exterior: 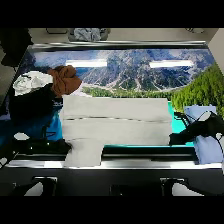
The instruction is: Fold the shirts.
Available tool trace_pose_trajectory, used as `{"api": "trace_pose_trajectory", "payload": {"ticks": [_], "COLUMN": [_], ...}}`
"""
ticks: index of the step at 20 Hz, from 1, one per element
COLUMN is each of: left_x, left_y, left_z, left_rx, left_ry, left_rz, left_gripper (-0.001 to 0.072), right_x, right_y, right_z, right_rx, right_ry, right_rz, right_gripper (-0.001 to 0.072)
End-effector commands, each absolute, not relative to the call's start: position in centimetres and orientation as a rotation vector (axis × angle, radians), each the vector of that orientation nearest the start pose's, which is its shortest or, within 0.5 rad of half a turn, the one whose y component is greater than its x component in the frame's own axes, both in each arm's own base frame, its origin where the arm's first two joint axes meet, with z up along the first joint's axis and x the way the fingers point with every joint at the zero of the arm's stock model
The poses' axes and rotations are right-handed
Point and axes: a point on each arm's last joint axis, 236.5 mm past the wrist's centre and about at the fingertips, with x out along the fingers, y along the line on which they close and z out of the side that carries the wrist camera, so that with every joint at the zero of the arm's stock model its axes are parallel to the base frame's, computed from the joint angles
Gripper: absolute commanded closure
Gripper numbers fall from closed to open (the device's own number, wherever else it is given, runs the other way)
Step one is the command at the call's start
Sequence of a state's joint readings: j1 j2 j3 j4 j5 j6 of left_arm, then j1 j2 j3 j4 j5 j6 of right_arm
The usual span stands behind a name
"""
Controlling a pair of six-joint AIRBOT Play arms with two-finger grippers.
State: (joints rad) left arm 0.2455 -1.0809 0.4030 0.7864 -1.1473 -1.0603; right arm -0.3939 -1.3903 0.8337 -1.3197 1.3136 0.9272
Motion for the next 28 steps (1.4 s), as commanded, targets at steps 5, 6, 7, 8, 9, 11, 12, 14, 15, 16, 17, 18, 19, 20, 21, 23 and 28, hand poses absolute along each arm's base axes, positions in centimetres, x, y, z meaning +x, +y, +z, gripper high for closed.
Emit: {"api": "trace_pose_trajectory", "payload": {"ticks": [5, 6, 7, 8, 9, 11, 12, 14, 15, 16, 17, 18, 19, 20, 21, 23, 28], "left_x": [26.7, 27.9, 29.2, 30.5, 32.0, 35.0, 36.5, 39.1, 40.5, 41.9, 43.1, 44.2, 45.0, 45.6, 45.9, 46.0, 45.5], "left_y": [-9.6, -9.3, -8.9, -8.4, -7.7, -6.6, -6.1, -5.3, -4.9, -4.5, -4.2, -4.1, -4.1, -4.2, -4.4, -5.3, -7.3], "left_z": [-3.2, -1.9, -0.5, 0.5, 1.4, 2.9, 3.2, 3.3, 3.2, 2.9, 2.7, 2.2, 1.5, 0.3, -1.0, -3.9, -6.8], "left_rx": [-0.571, -0.552, -0.532, -0.522, -0.527, -0.544, -0.546, -0.559, -0.564, -0.566, -0.579, -0.599, -0.609, -0.627, -0.646, -0.662, -0.661], "left_ry": [1.244, 1.205, 1.166, 1.138, 1.107, 1.048, 1.030, 1.021, 1.015, 1.011, 1.012, 1.023, 1.036, 1.062, 1.092, 1.157, 1.232], "left_rz": [-0.486, -0.483, -0.480, -0.461, -0.429, -0.378, -0.363, -0.344, -0.333, -0.325, -0.315, -0.306, -0.303, -0.298, -0.293, -0.298, -0.321], "left_gripper": [0.0680, 0.0680, 0.0681, 0.0681, 0.0681, 0.0681, 0.0682, 0.0681, 0.0681, 0.0681, 0.0681, 0.0681, 0.0681, 0.0681, 0.0680, 0.0679, 0.0610], "right_x": [29.1, 30.0, 31.4, 32.8, 34.4, 38.1, 40.0, 44.0, 45.5, 47.1, 48.4, 49.5, 50.2, 50.2, 50.0, 49.1, 49.1], "right_y": [-5.3, -5.4, -5.5, -5.3, -5.1, -5.2, -4.9, -4.4, -4.2, -4.0, -3.9, -4.0, -4.1, -4.3, -4.3, -4.0, -3.6], "right_z": [-6.3, -5.2, -4.0, -2.8, -1.6, 0.4, 1.0, 1.3, 1.0, 0.5, -0.1, -0.8, -1.6, -2.7, -4.1, -6.7, -9.2], "right_rx": [0.037, 0.032, 0.034, 0.045, 0.050, -0.010, -0.028, -0.051, -0.050, -0.041, -0.032, -0.014, 0.012, 0.029, 0.045, 0.068, 0.105], "right_ry": [1.480, 1.446, 1.403, 1.351, 1.294, 1.183, 1.143, 1.090, 1.090, 1.095, 1.101, 1.108, 1.124, 1.148, 1.184, 1.254, 1.290], "right_rz": [0.353, 0.348, 0.341, 0.342, 0.339, 0.302, 0.292, 0.273, 0.271, 0.270, 0.272, 0.264, 0.253, 0.244, 0.238, 0.256, 0.267], "right_gripper": [0.0669, 0.0669, 0.0670, 0.0670, 0.0670, 0.0671, 0.0671, 0.0671, 0.0671, 0.0671, 0.0670, 0.0670, 0.0670, 0.0669, 0.0669, 0.0667, 0.0580]}}
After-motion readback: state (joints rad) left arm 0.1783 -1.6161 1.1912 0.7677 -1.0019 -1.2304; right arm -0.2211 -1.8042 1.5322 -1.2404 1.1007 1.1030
